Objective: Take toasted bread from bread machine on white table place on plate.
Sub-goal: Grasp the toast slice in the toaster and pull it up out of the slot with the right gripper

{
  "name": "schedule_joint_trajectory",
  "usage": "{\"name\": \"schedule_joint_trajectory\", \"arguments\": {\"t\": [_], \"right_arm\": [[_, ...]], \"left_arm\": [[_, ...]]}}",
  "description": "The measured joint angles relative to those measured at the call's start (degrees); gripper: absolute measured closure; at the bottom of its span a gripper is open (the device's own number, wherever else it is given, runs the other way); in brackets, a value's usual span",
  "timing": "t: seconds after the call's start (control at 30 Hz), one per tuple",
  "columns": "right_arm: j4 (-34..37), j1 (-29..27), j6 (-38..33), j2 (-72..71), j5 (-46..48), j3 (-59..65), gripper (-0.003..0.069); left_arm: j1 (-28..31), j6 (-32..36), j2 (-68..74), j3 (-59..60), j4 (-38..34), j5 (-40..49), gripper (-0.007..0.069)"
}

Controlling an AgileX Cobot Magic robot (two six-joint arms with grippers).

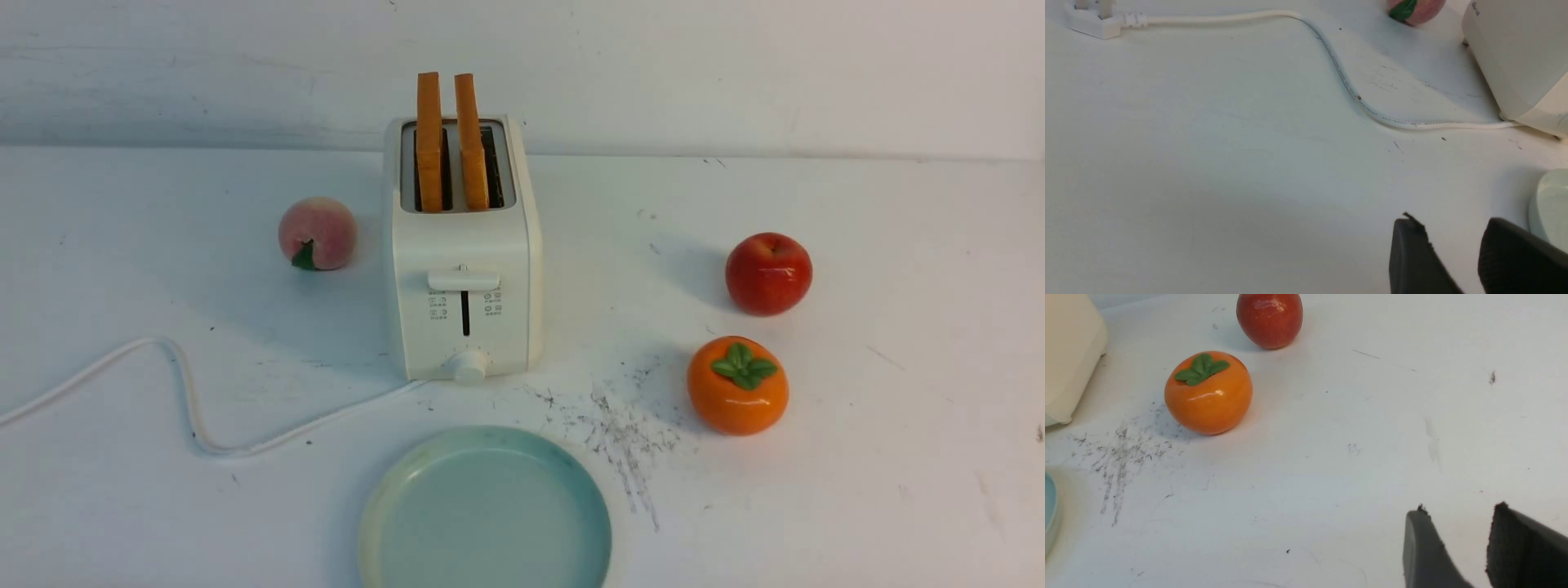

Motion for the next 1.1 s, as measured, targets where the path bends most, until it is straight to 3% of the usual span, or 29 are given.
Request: {"name": "schedule_joint_trajectory", "arguments": {"t": [0.73,0.8,0.87,0.9,0.97,1.1], "right_arm": [[-2.07,0.00,-0.14,0.00,-0.50,0.04,0.0419],[1.35,0.00,3.22,0.00,-1.44,0.21,0.0419],[13.08,0.00,12.57,0.00,-4.30,0.66,0.0419],[14.19,0.00,13.43,0.00,-4.53,0.64,0.0419],[26.71,0.00,22.95,0.00,-7.02,0.68,0.0419],[34.78,0.00,27.64,0.00,-8.19,0.71,0.0419]], "left_arm": [[0.00,0.00,0.00,0.00,0.00,0.00,0.0386],[0.00,0.00,0.00,0.00,0.00,0.00,0.0386],[0.00,0.00,0.00,0.00,0.00,0.00,0.0386],[0.00,0.00,0.00,0.00,0.00,0.00,0.0386],[0.00,0.00,0.00,0.00,-0.26,-0.14,0.0386],[0.00,0.00,0.00,0.00,-1.54,-0.72,0.0386]]}}
